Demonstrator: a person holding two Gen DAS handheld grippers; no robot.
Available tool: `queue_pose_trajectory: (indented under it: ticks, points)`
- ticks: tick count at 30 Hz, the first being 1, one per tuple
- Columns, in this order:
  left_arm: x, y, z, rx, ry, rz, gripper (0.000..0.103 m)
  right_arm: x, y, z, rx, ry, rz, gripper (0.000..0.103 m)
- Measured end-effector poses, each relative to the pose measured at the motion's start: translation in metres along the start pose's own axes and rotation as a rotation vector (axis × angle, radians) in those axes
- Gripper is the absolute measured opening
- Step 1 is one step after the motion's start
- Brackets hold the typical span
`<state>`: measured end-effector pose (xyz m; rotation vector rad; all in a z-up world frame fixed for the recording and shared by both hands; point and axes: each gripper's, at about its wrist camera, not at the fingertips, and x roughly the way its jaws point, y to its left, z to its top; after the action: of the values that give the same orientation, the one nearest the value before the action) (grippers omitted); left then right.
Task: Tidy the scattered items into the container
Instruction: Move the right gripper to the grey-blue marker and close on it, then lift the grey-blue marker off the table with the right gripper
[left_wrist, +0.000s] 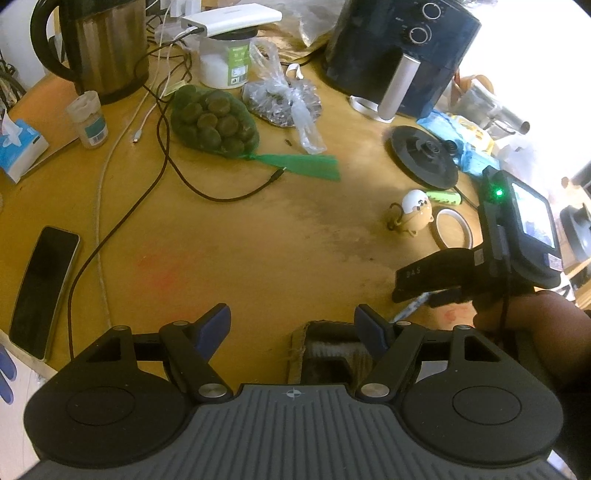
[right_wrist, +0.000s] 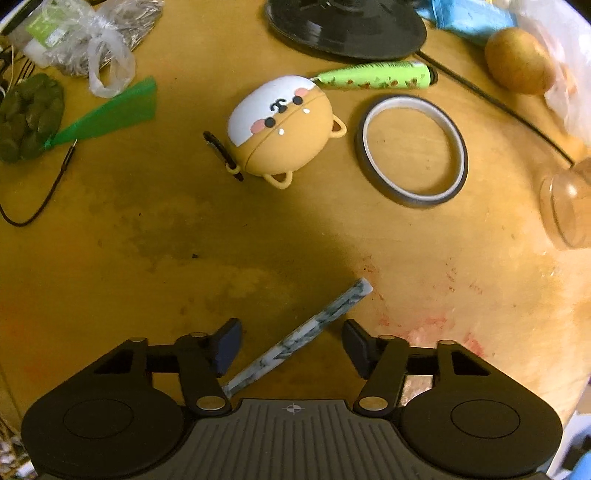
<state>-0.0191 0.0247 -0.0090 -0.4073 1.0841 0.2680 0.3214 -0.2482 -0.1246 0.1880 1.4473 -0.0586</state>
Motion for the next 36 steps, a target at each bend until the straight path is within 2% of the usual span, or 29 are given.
queue_pose_trajectory:
  ticks: [1,2,3,10,12,21,36]
  points:
    - [0.000,0.000,0.000,-0.002,0.000,0.001,0.073,-0.001,0.001,0.000,-0.013,-0.006,0.002,0.040]
    - [0.000,0.001,0.000,-0.003,0.000,0.001,0.073,-0.003,0.003,-0.001,-0.023,-0.011,0.004,0.028]
    - [0.001,0.000,0.000,-0.004,0.000,0.002,0.073,-0.003,0.004,-0.001,-0.033,-0.012,0.008,0.022]
    - [0.000,0.000,-0.001,-0.006,-0.003,0.002,0.073,-0.005,0.001,-0.005,-0.034,-0.050,0.022,0.016]
    - [0.000,0.000,-0.001,-0.008,-0.003,0.003,0.073,-0.006,-0.001,-0.006,-0.036,-0.055,0.029,0.011]
    - [0.000,0.000,-0.001,-0.015,-0.006,0.006,0.073,-0.009,-0.009,-0.011,-0.016,-0.087,0.053,0.011]
    - [-0.003,-0.005,-0.001,-0.011,-0.015,0.009,0.073,-0.033,-0.019,-0.009,0.020,-0.218,0.078,0.011]
